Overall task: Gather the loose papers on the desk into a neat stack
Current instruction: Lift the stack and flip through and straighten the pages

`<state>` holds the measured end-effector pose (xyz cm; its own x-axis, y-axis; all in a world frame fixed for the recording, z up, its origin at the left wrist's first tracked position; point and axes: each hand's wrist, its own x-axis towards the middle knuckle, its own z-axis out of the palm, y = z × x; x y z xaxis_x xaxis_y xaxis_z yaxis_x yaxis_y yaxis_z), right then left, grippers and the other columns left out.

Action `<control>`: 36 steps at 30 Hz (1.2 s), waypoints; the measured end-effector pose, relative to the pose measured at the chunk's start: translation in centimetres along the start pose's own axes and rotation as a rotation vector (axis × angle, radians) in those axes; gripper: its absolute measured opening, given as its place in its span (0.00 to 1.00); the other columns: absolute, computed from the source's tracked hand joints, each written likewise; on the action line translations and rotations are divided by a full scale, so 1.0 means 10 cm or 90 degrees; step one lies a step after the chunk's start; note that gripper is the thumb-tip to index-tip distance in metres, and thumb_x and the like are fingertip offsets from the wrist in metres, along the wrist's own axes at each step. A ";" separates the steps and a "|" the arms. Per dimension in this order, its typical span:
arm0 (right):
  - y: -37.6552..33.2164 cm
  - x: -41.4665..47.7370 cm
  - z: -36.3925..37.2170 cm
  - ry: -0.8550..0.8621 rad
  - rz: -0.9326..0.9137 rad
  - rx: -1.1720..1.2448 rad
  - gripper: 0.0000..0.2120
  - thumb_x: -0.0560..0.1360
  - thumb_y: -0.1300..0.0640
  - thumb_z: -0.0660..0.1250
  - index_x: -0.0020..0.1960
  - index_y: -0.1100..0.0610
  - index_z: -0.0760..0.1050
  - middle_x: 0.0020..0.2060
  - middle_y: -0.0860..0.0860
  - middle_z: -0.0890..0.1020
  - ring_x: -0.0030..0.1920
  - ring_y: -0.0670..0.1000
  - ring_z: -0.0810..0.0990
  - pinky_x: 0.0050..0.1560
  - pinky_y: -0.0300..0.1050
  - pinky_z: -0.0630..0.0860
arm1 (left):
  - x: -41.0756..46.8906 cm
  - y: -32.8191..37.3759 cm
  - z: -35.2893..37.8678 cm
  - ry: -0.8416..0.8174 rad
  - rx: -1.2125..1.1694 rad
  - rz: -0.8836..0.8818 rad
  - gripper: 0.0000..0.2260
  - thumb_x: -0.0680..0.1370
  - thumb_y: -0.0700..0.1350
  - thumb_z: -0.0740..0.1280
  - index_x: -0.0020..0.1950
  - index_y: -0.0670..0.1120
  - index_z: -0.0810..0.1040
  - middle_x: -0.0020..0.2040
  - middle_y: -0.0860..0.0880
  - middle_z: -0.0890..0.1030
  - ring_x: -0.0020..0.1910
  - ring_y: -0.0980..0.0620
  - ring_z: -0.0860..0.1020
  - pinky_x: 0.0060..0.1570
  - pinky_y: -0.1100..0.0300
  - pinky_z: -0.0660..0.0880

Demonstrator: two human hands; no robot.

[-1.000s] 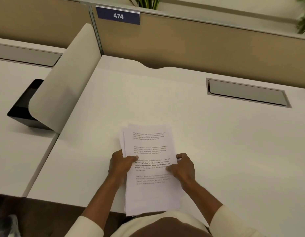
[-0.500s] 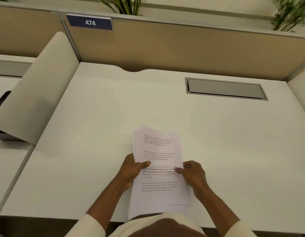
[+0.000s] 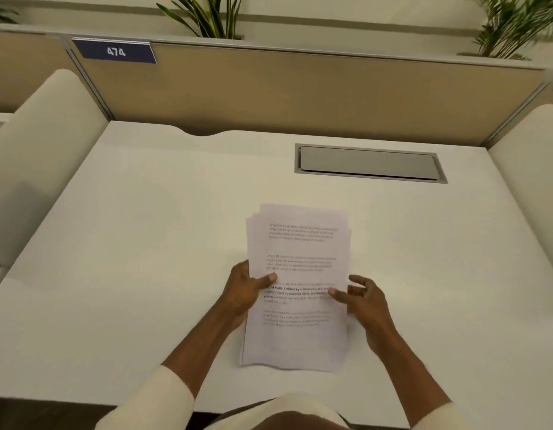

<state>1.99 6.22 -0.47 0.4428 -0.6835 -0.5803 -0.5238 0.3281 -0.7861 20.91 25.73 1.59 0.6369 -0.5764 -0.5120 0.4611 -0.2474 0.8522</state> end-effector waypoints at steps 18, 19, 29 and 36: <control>-0.99 0.41 -0.52 0.052 -0.381 0.064 0.18 0.73 0.72 0.78 0.49 0.49 0.86 0.43 0.39 0.91 0.44 0.41 0.88 0.47 0.39 0.83 | 0.48 0.88 0.83 0.105 0.047 0.324 0.15 0.79 0.36 0.77 0.54 0.57 0.88 0.50 0.58 0.91 0.49 0.57 0.89 0.46 0.60 0.87; -0.97 0.42 -0.52 0.049 -0.381 0.068 0.19 0.73 0.72 0.79 0.50 0.47 0.86 0.45 0.38 0.91 0.46 0.41 0.89 0.50 0.40 0.84 | 0.51 0.84 0.83 0.109 0.048 0.318 0.15 0.79 0.37 0.78 0.55 0.57 0.87 0.51 0.57 0.91 0.51 0.56 0.90 0.48 0.58 0.88; -0.91 0.49 -0.37 0.035 -0.367 0.163 0.23 0.75 0.68 0.79 0.48 0.37 0.86 0.45 0.37 0.90 0.47 0.41 0.89 0.44 0.34 0.85 | 0.60 0.69 0.93 0.133 0.057 0.306 0.16 0.78 0.38 0.79 0.53 0.61 0.88 0.51 0.57 0.91 0.50 0.57 0.89 0.45 0.65 0.85; -1.07 0.47 -0.55 0.040 -0.449 0.179 0.21 0.67 0.61 0.85 0.53 0.41 0.87 0.50 0.45 0.91 0.52 0.48 0.89 0.51 0.41 0.86 | 0.58 0.88 0.98 0.109 0.025 0.354 0.30 0.68 0.50 0.84 0.69 0.53 0.80 0.59 0.59 0.86 0.59 0.59 0.84 0.53 0.66 0.82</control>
<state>5.64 -4.09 6.37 0.5570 -0.8260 0.0860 0.0764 -0.0521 -0.9957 22.63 12.54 7.17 0.8693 -0.4942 0.0059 0.0078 0.0256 0.9996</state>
